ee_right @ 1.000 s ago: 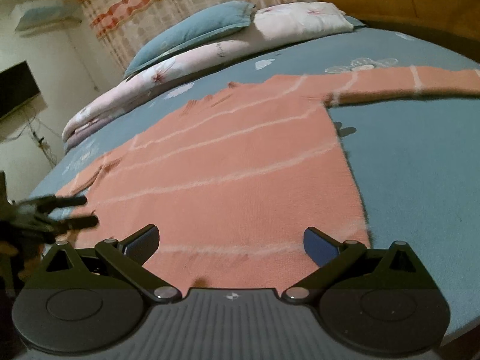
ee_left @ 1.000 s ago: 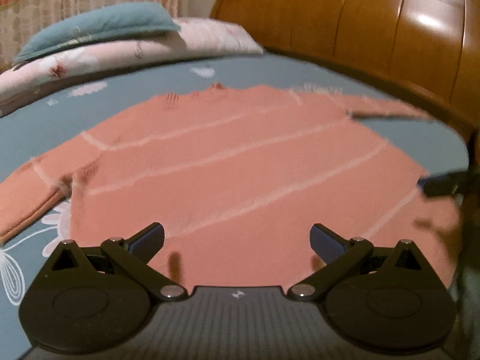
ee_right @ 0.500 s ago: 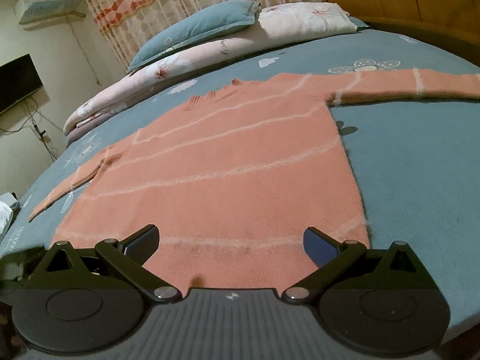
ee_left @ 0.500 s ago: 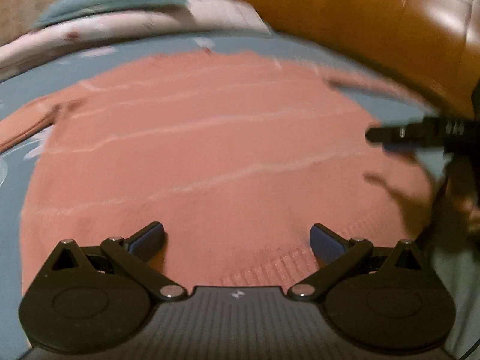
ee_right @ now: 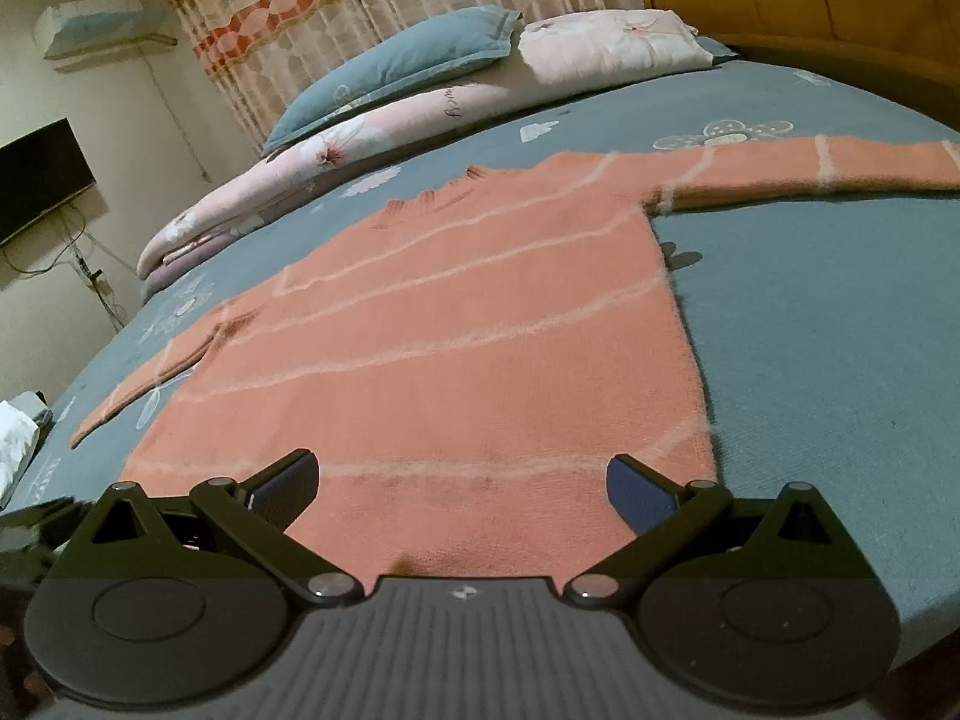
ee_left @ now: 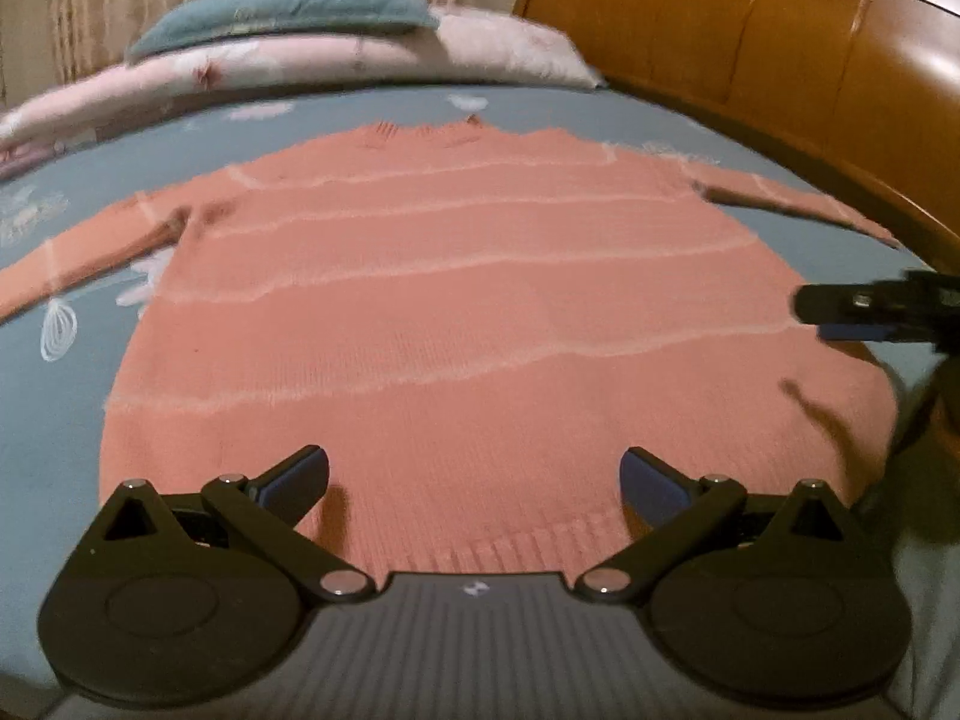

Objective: Fold clothes

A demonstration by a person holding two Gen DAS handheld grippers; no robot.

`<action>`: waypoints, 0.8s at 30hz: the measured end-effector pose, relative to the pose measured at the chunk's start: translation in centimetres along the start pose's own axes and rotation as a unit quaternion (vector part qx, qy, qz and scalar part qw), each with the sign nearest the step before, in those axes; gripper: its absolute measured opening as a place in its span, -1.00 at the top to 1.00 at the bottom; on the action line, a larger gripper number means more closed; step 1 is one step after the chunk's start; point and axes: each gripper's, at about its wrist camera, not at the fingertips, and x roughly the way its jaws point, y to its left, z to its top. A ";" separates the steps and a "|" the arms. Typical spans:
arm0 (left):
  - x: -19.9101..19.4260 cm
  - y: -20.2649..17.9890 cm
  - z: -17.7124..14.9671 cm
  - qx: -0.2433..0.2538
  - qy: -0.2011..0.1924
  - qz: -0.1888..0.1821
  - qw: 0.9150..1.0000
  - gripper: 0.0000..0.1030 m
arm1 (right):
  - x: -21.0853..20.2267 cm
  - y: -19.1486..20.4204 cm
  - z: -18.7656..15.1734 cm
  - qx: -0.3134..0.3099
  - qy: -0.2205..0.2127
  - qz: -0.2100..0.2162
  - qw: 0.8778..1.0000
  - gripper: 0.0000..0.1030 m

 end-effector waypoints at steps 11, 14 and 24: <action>-1.5 1.6 -2.3 -0.018 -0.049 -0.038 0.998 -0.99 | -0.3 -0.5 0.2 0.010 0.002 0.019 1.000 -1.00; -1.8 1.4 -2.0 -0.017 -0.043 -0.032 0.998 -0.99 | -0.2 -0.4 0.2 0.010 0.001 0.023 1.000 -1.00; 0.0 8.1 1.6 -0.123 -0.036 -0.018 0.992 -0.99 | -0.1 -0.5 0.3 0.012 0.005 0.031 0.999 -1.00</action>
